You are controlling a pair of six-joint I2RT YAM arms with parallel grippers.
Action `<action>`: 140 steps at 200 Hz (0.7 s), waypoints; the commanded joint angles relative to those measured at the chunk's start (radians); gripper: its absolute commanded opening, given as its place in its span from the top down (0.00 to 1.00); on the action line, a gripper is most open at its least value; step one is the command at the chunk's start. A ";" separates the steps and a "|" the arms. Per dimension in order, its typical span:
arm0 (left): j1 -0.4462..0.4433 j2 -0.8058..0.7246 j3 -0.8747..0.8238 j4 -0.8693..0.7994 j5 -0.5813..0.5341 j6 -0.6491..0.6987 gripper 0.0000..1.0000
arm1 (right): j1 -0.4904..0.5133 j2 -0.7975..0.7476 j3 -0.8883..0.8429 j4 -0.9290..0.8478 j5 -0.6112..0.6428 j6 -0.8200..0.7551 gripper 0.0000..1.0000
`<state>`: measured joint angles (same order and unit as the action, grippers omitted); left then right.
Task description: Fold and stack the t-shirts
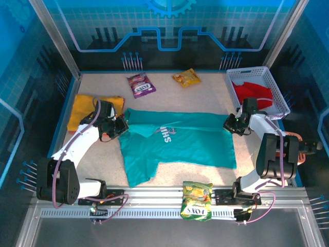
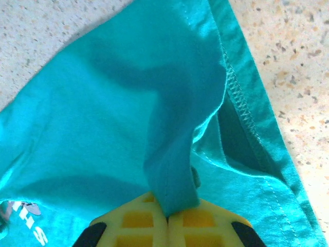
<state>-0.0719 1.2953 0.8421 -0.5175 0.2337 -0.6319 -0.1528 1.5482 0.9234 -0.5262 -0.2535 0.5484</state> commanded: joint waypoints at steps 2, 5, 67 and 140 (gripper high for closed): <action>0.018 -0.040 -0.026 -0.022 0.015 -0.025 1.00 | -0.014 -0.012 -0.020 -0.012 0.018 -0.018 1.00; 0.020 -0.040 -0.028 -0.024 0.016 -0.024 1.00 | -0.014 -0.009 -0.020 -0.012 0.019 -0.020 1.00; 0.028 -0.021 -0.090 -0.011 0.022 -0.021 1.00 | -0.014 0.012 -0.038 0.001 0.036 -0.033 1.00; 0.027 0.025 -0.067 -0.064 -0.085 0.022 0.57 | -0.011 0.001 -0.038 0.004 -0.008 -0.039 0.50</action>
<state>-0.0540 1.3293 0.7437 -0.5232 0.2001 -0.6384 -0.1539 1.5707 0.8959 -0.5144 -0.2382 0.5220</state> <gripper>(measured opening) 0.375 0.379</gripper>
